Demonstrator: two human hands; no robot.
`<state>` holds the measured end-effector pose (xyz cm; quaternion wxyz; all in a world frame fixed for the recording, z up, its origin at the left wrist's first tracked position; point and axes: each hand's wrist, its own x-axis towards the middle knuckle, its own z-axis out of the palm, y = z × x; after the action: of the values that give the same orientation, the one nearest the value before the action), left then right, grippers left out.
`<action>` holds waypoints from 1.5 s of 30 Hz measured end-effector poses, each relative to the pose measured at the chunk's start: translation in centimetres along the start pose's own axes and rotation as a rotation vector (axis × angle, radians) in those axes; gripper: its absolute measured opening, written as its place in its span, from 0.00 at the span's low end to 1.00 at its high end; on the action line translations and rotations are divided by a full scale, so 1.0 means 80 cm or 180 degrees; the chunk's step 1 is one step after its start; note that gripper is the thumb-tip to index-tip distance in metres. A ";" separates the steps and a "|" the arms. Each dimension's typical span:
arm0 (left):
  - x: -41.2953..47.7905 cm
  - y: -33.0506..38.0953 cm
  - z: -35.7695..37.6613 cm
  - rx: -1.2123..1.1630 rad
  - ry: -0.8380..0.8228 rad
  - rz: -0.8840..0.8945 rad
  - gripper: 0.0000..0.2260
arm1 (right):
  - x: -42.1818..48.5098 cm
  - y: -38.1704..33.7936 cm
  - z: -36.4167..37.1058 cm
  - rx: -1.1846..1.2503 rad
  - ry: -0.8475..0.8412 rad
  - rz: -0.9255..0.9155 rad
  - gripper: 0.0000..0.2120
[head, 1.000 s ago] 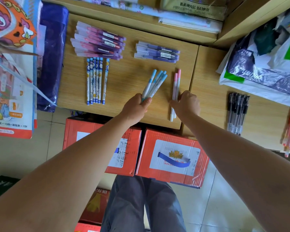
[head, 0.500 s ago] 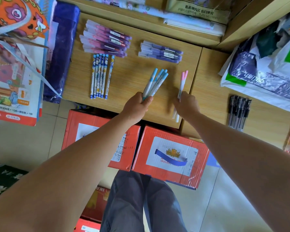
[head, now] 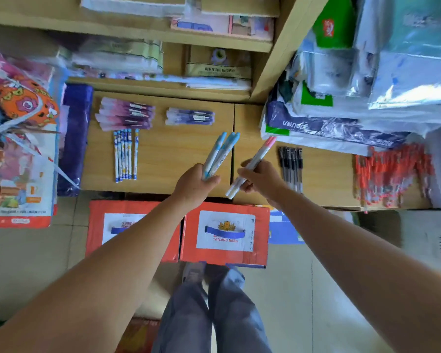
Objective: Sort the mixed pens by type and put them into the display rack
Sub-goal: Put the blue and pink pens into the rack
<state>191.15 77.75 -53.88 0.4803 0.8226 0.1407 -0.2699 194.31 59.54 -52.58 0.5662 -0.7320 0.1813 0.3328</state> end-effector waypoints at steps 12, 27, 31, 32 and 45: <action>-0.127 0.193 0.092 0.0553 -0.0776 0.0648 0.08 | -0.247 -0.001 -0.135 0.1626 0.1133 -0.0252 0.06; -0.260 0.466 0.470 0.0902 -0.1492 0.1092 0.07 | -0.475 0.152 -0.510 0.1677 0.2054 -0.0161 0.07; -0.283 0.526 0.565 0.0724 -0.1748 0.1035 0.07 | -0.515 0.188 -0.609 0.1691 0.2080 -0.0181 0.07; -0.285 0.541 0.587 0.0743 -0.1795 0.1053 0.07 | -0.521 0.195 -0.632 0.1733 0.2110 -0.0185 0.06; -0.197 0.781 0.813 0.1025 -0.1756 0.1626 0.09 | -0.498 0.189 -0.954 0.1750 0.2733 -0.0449 0.10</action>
<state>188.88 -9.34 -25.71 0.4166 0.7926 -0.2463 -0.3709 177.72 -21.80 -25.23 0.6333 -0.6372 0.4284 -0.0968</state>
